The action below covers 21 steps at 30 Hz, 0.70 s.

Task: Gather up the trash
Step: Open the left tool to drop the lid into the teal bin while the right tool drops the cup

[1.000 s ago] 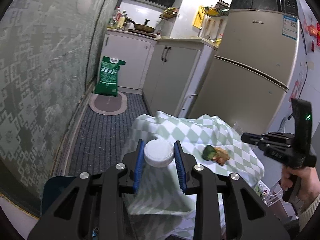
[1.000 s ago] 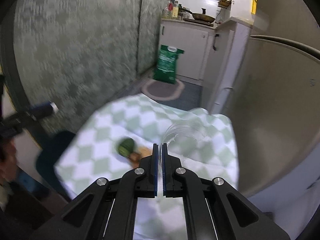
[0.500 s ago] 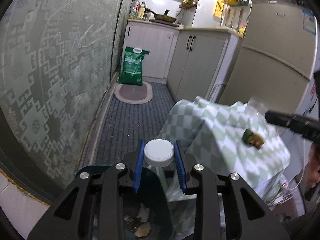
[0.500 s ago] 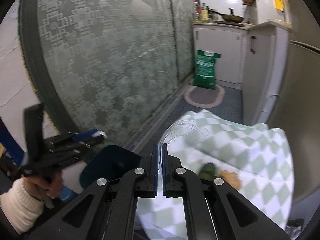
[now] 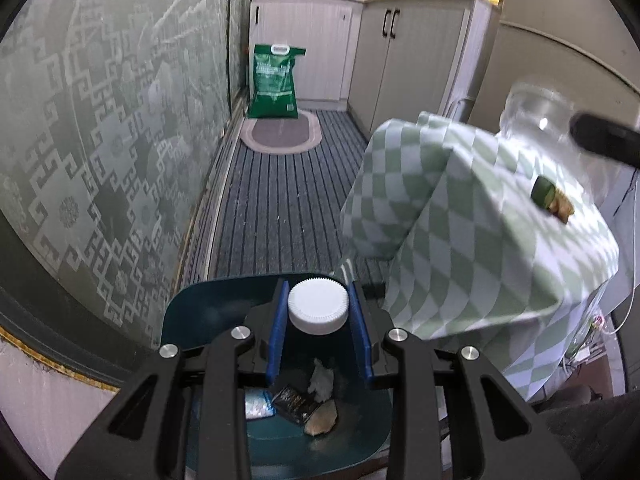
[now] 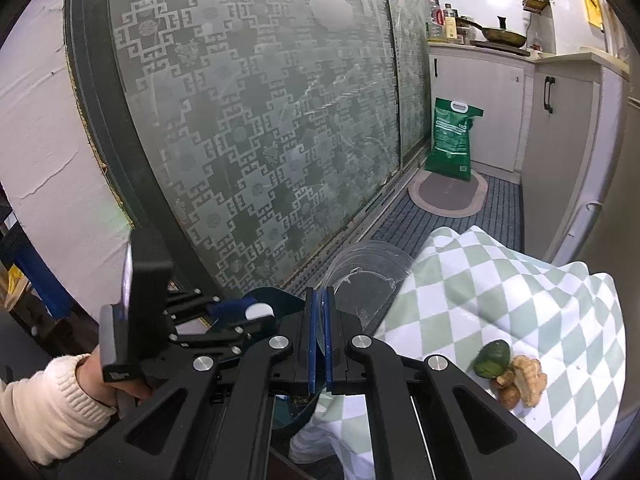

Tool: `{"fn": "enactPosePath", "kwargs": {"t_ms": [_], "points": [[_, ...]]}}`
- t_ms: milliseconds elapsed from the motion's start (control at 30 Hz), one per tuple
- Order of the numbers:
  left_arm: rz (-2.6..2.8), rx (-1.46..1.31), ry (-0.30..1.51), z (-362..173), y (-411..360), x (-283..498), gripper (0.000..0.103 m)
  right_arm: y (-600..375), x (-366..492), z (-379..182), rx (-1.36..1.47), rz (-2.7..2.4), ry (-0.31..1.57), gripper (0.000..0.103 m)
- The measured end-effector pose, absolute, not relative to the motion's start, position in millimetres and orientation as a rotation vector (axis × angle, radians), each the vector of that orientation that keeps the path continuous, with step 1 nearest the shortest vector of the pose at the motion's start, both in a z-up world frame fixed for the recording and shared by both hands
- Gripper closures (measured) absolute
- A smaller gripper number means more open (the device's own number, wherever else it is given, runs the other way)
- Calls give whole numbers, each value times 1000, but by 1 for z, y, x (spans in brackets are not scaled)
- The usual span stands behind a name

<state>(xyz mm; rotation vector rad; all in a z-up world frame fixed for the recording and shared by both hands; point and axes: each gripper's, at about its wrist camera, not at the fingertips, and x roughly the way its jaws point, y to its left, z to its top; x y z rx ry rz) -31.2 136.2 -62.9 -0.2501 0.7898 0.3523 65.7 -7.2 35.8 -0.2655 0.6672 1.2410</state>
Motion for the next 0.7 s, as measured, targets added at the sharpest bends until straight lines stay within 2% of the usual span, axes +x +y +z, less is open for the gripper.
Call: {"fn": "enactPosePath", "kwargs": {"t_ms": [233, 300, 467, 533, 600, 700], "points": [[367, -262, 909, -90, 141, -26, 71, 3, 59, 31, -254, 1288, 695, 100], [370, -272, 952, -98, 143, -24, 67, 8, 56, 30, -263, 1298, 700, 100], [386, -267, 969, -103, 147, -27, 67, 19, 49, 21, -276, 1317, 730, 100], [393, -270, 961, -100, 149, -28, 71, 24, 46, 15, -286, 1319, 745, 100], [397, -274, 932, -95, 153, -31, 85, 32, 41, 7, -305, 1326, 763, 100], [414, -278, 880, -84, 156, -38, 91, 42, 33, -2, -334, 1339, 778, 100]]}}
